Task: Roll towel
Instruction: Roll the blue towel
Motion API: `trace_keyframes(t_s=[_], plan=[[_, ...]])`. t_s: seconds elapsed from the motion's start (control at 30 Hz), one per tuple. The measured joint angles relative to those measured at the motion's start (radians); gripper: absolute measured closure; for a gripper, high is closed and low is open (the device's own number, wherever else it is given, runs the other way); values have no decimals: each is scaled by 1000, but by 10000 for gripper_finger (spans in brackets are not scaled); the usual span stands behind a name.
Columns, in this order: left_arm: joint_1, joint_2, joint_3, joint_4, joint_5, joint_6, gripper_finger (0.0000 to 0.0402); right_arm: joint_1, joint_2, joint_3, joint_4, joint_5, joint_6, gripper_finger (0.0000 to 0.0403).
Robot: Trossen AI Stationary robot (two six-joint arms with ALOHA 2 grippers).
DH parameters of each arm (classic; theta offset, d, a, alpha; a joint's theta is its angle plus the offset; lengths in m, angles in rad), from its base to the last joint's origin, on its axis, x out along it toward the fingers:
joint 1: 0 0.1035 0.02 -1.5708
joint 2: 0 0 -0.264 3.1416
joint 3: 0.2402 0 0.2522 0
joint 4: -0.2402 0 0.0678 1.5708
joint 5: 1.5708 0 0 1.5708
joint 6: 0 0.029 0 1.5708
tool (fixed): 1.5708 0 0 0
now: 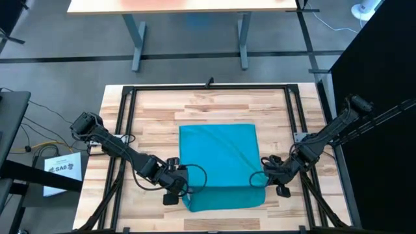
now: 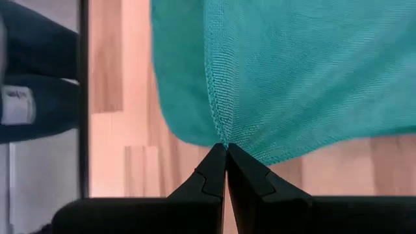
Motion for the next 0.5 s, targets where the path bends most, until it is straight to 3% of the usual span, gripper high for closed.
trace_keyframes(t_s=[0.5], plan=[[-91, 0, 91, -50, 18, -67, 401, 65, 0, 77, 7, 6, 18, 403]])
